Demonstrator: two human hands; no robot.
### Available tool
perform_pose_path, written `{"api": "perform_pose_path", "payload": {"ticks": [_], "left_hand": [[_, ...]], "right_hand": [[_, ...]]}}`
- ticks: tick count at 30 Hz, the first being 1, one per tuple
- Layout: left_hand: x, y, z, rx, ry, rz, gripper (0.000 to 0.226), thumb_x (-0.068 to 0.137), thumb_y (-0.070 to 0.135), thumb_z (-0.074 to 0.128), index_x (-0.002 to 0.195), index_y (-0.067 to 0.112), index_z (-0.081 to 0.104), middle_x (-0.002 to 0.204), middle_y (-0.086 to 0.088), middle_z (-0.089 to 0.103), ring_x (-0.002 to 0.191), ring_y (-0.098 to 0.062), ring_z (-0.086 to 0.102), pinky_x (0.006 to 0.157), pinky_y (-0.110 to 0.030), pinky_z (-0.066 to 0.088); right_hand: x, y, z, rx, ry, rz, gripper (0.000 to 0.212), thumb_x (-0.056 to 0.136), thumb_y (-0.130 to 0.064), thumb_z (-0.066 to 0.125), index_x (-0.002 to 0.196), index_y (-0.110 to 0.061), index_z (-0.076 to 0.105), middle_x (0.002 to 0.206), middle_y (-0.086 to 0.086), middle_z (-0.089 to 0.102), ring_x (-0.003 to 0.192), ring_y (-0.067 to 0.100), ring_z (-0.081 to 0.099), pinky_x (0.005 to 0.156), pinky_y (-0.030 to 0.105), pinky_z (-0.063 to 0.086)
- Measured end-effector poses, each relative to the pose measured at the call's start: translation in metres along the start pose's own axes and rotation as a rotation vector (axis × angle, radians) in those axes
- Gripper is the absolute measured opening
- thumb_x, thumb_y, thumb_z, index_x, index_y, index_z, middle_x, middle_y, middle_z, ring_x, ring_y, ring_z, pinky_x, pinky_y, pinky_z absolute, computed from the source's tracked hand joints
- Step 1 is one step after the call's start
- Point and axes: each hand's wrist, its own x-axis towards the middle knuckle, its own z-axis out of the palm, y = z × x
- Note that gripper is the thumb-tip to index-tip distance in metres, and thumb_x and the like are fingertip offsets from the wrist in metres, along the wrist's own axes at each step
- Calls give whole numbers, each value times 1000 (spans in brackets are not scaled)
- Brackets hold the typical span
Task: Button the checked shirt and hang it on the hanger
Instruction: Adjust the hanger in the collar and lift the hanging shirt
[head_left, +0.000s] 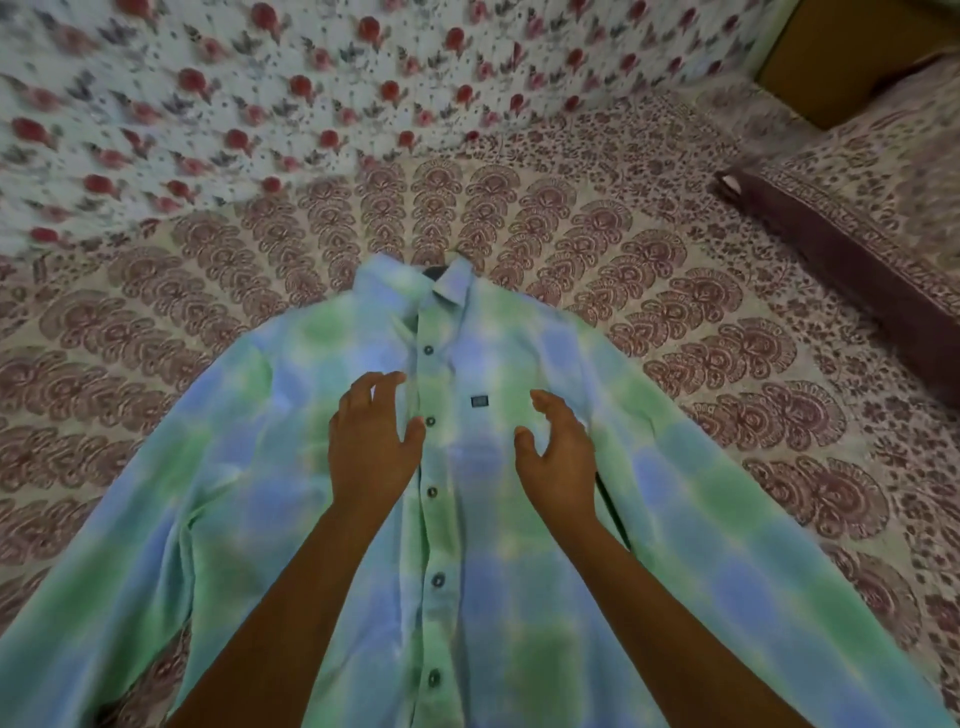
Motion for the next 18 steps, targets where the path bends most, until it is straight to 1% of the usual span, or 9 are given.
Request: {"api": "perform_pose_path", "payload": {"ticks": [3, 4, 7, 9, 12, 13, 15, 16, 18], "left_hand": [[39, -18, 14, 26, 38, 30, 61, 75, 44, 34, 123, 12, 52, 126, -14, 53, 116, -35, 50, 93, -44, 42], [52, -23, 17, 35, 50, 41, 60, 75, 44, 34, 123, 11, 52, 125, -14, 54, 116, -36, 50, 93, -44, 42], [88, -33, 23, 103, 99, 48, 51, 78, 35, 46, 123, 11, 52, 124, -15, 54, 116, -37, 50, 92, -46, 41], [113, -38, 24, 113, 133, 34, 52, 76, 34, 47, 123, 12, 52, 125, -16, 53, 117, -38, 48, 93, -47, 39], [148, -51, 28, 174, 138, 36, 61, 76, 44, 38, 127, 12, 49, 129, -18, 51, 120, -38, 45, 97, -49, 35], [158, -56, 29, 207, 122, 33, 65, 77, 48, 37, 130, 12, 47, 131, -19, 49, 122, -38, 44, 99, -49, 33], [174, -64, 31, 244, 56, -24, 68, 82, 53, 45, 136, 12, 39, 135, -21, 46, 126, -39, 40, 104, -51, 26], [181, -70, 33, 253, 10, -67, 70, 85, 53, 50, 139, 12, 35, 137, -22, 44, 128, -39, 38, 106, -51, 24], [189, -79, 34, 283, -93, -143, 79, 83, 58, 52, 143, 14, 25, 140, -23, 41, 131, -40, 36, 108, -50, 20]], "right_hand": [[41, 2, 25, -32, 0, -29, 42, 87, -9, 55, 129, -9, 49, 130, 10, 55, 123, 28, 48, 102, 37, 37], [54, 1, 33, -51, 1, -42, 43, 87, -10, 55, 130, -10, 48, 131, 9, 54, 124, 28, 47, 102, 37, 36], [89, -5, 51, -141, 10, -114, 46, 87, -13, 53, 132, -10, 45, 134, 10, 51, 125, 29, 44, 102, 38, 33], [113, -10, 61, -220, 23, -162, 52, 83, -22, 44, 132, -6, 43, 135, 14, 49, 125, 32, 43, 102, 40, 33], [148, -11, 75, -347, 43, -212, 64, 78, -33, 33, 135, -3, 39, 139, 19, 43, 130, 35, 38, 107, 44, 29], [158, -10, 78, -395, 46, -220, 66, 79, -35, 30, 136, -3, 37, 140, 20, 42, 131, 35, 36, 109, 44, 27], [174, -7, 81, -478, 25, -192, 69, 78, -38, 29, 138, -3, 32, 141, 20, 40, 133, 34, 33, 111, 44, 22], [181, -4, 84, -518, 3, -170, 71, 78, -40, 28, 139, -4, 30, 141, 20, 40, 133, 34, 32, 112, 44, 20], [190, 0, 86, -626, -64, -149, 72, 82, -46, 23, 141, -5, 25, 141, 20, 40, 133, 35, 32, 113, 45, 16]]}}
